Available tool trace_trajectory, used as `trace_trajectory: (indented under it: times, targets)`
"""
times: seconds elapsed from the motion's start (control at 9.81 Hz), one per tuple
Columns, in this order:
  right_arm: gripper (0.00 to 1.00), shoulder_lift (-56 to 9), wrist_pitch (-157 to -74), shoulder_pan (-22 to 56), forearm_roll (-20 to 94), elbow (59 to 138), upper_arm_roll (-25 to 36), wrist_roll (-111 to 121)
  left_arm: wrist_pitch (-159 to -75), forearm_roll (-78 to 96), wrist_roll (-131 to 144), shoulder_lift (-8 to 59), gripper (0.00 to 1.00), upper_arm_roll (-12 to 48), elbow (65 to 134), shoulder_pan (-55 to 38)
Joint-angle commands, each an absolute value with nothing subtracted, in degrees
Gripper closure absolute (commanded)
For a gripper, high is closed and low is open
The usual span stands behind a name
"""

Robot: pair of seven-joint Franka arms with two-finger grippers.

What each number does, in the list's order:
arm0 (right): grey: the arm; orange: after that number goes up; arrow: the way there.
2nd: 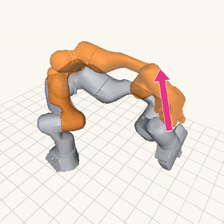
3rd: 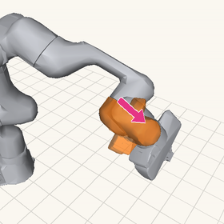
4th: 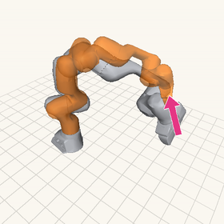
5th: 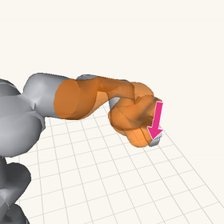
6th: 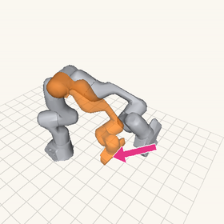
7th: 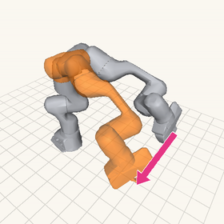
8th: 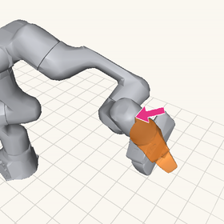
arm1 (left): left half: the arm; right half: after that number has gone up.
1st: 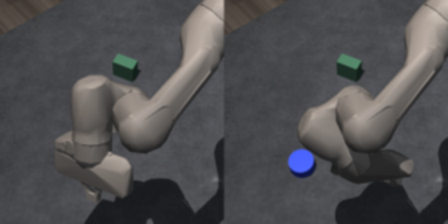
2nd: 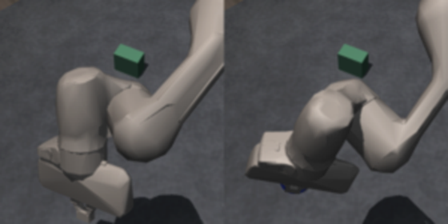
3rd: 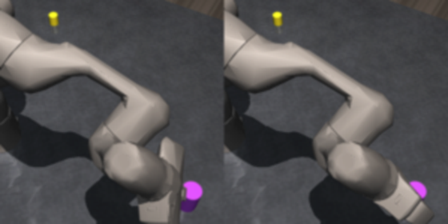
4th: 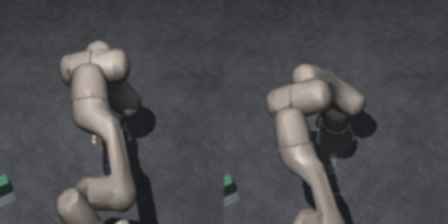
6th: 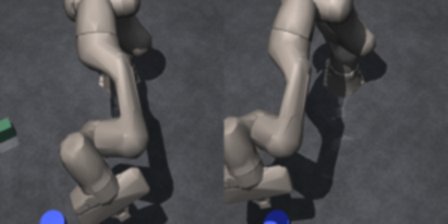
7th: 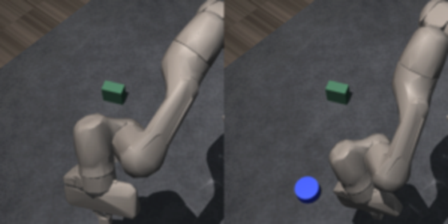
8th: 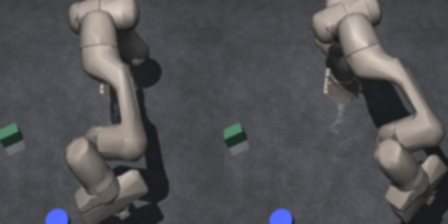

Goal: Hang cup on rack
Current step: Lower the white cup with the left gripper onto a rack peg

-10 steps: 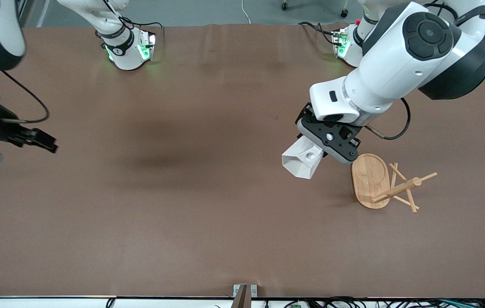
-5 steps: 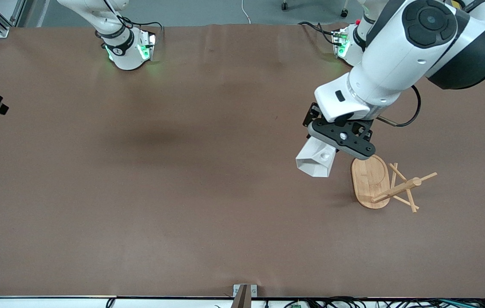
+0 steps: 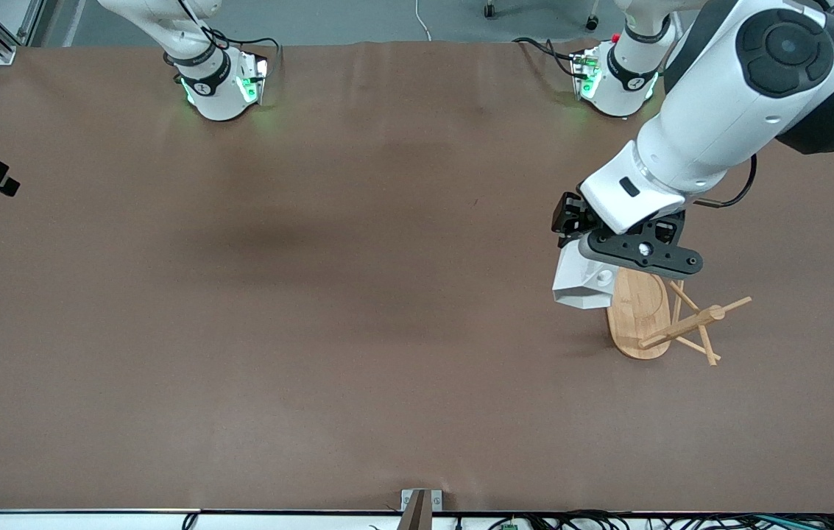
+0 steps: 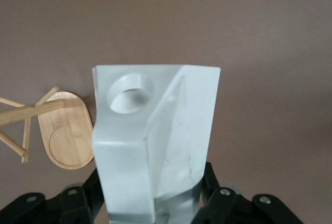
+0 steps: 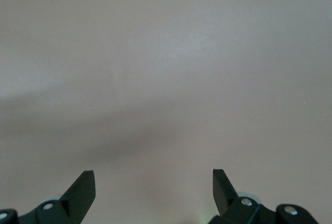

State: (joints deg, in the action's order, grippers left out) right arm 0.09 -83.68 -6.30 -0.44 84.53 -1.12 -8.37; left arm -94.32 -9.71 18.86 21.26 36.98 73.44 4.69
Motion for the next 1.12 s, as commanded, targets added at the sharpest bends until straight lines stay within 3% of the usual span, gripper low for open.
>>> trace_trajectory:
  times: [0.0,0.1,0.61,1.02]
  targets:
    - [0.00,0.09,-82.88,-6.51,0.53,83.94,-1.05,-7.47,-101.56,-6.10,18.55,13.57,0.99,26.59,88.52,1.86]
    - [0.00,0.09,-82.88,-6.68,0.53,83.94,-1.05,-7.47,-105.34,-3.80,18.11,10.49,0.99,23.85,94.68,1.06]
    - [0.00,0.09,-82.35,-6.68,0.44,84.02,-1.05,-7.47,-112.04,-3.08,9.60,7.74,0.99,14.61,107.73,-3.77]
    - [0.00,-0.09,-82.00,-7.03,0.44,84.02,-0.88,-5.90,-113.37,0.97,0.10,8.00,0.99,12.74,111.09,-3.60]
